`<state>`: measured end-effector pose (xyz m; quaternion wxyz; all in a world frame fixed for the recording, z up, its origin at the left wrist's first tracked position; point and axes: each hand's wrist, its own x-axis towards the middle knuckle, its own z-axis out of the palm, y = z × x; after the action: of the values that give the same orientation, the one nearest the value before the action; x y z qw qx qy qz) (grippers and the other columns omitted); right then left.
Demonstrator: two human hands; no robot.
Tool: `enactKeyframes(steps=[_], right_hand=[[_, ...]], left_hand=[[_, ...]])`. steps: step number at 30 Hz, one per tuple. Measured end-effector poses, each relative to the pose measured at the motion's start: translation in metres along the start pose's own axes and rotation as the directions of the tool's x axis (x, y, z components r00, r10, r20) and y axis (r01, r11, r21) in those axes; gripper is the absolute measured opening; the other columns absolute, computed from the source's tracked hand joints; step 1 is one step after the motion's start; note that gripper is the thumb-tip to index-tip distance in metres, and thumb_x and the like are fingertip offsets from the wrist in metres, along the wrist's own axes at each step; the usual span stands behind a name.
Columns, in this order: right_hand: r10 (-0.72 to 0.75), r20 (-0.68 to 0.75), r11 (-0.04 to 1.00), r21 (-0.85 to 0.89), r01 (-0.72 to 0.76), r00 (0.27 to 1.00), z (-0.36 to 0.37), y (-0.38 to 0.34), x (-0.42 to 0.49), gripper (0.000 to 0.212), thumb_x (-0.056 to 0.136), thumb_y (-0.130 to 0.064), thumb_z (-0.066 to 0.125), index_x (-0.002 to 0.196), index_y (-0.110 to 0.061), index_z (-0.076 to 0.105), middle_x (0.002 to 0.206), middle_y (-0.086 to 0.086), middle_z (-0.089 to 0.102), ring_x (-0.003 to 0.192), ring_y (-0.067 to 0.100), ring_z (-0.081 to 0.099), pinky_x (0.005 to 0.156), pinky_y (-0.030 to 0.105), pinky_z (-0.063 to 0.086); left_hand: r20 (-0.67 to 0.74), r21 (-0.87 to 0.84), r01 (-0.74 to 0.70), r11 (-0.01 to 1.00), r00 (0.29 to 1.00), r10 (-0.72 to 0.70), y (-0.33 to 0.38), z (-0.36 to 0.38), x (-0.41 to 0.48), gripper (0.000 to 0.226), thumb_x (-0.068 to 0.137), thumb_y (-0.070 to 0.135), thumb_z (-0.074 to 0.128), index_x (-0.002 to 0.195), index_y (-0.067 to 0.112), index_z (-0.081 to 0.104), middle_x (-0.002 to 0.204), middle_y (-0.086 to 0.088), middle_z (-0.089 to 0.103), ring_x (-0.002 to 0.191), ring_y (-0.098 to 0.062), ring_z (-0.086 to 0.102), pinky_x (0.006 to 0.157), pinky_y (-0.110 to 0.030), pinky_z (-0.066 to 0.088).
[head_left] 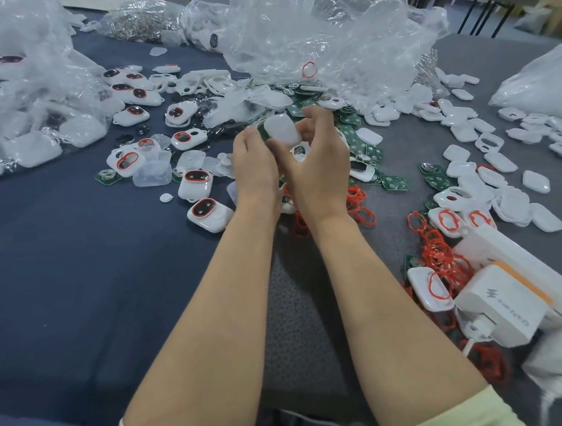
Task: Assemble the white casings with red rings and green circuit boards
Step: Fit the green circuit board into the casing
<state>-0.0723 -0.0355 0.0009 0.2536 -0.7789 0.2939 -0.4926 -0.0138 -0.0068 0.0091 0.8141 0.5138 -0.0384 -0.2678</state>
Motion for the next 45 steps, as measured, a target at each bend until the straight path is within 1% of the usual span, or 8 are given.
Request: enactKeyframes(steps=[4,8,14,21,34,40,43,45], right_hand=[[-0.004,0.011,1.000,-0.017,0.004,1.000,0.002,-0.001,-0.001,0.044,0.080,-0.024,0.074,0.114,-0.002,0.058,0.105,0.010,0.065,0.098,0.025,0.059,0.079,0.021,0.035],[-0.023,0.052,0.996,-0.083,0.027,0.998,0.001,-0.001,0.000,0.032,0.085,-0.024,0.069,0.108,-0.002,0.065,0.108,0.012,0.063,0.102,0.028,0.057,0.084,0.025,0.037],[-0.010,0.073,0.997,-0.071,0.015,0.997,0.003,-0.004,-0.002,0.023,0.086,-0.023,0.065,0.099,-0.004,0.069,0.101,0.010,0.062,0.095,0.028,0.056,0.079,0.029,0.041],[-0.037,0.052,0.995,-0.090,0.042,0.998,0.005,-0.003,-0.005,0.019,0.087,-0.023,0.065,0.083,-0.005,0.066,0.086,0.010,0.060,0.084,0.028,0.053,0.070,0.030,0.035],[-0.079,0.083,0.991,-0.104,0.088,0.993,0.008,-0.002,-0.010,0.020,0.085,-0.018,0.066,0.096,-0.001,0.068,0.096,0.014,0.060,0.090,0.030,0.054,0.077,0.033,0.041],[0.249,0.171,0.939,0.199,-0.281,0.953,-0.008,0.007,0.011,0.020,0.092,-0.018,0.060,0.108,-0.008,0.067,0.099,0.001,0.065,0.088,0.009,0.058,0.083,0.021,0.047],[0.337,0.279,0.855,0.310,-0.416,0.899,-0.014,0.015,0.017,0.012,0.093,-0.013,0.059,0.100,-0.010,0.068,0.091,0.002,0.066,0.085,0.012,0.059,0.079,0.027,0.050],[0.395,0.323,0.728,0.461,-0.507,0.860,-0.017,0.017,0.019,0.010,0.092,-0.009,0.060,0.088,-0.014,0.067,0.087,0.006,0.066,0.086,0.019,0.059,0.080,0.033,0.050]], left_hand=[[0.027,0.067,-0.053,0.996,0.998,0.051,-0.002,0.001,-0.001,0.031,0.100,0.019,0.035,0.113,0.003,0.058,0.113,-0.017,0.064,0.109,-0.030,0.060,0.102,-0.047,0.046],[0.015,0.178,-0.131,0.975,0.991,0.130,-0.005,0.000,-0.001,0.029,0.102,0.017,0.035,0.120,0.007,0.054,0.097,-0.002,0.060,0.088,-0.014,0.056,0.084,-0.026,0.049],[0.034,0.200,-0.192,0.961,0.981,0.189,-0.005,-0.003,-0.004,0.023,0.101,0.014,0.041,0.120,0.010,0.052,0.121,-0.012,0.058,0.107,-0.022,0.057,0.102,-0.039,0.046],[0.062,0.074,-0.225,0.972,0.973,0.221,-0.004,-0.008,-0.001,0.013,0.099,0.006,0.048,0.100,0.014,0.058,0.079,0.001,0.061,0.066,-0.007,0.058,0.063,-0.019,0.049],[0.031,0.075,-0.168,0.983,0.986,0.166,-0.003,-0.011,0.000,0.028,0.099,0.007,0.045,0.083,0.026,0.057,0.072,-0.001,0.055,0.062,-0.014,0.048,0.060,-0.028,0.044],[0.204,0.184,-0.224,0.957,0.961,0.185,-0.002,-0.013,-0.002,0.025,0.099,0.004,0.044,0.090,0.022,0.059,0.090,-0.007,0.062,0.085,-0.022,0.058,0.080,-0.046,0.054],[0.293,0.269,-0.328,0.906,0.923,0.248,-0.004,-0.012,-0.006,0.022,0.098,0.004,0.046,0.097,0.019,0.062,0.101,-0.010,0.063,0.086,-0.016,0.058,0.072,-0.025,0.054],[0.329,0.293,-0.387,0.874,0.899,0.288,-0.004,-0.012,-0.007,0.020,0.098,0.006,0.047,0.098,0.019,0.063,0.106,-0.009,0.063,0.088,-0.011,0.058,0.067,-0.014,0.049]])
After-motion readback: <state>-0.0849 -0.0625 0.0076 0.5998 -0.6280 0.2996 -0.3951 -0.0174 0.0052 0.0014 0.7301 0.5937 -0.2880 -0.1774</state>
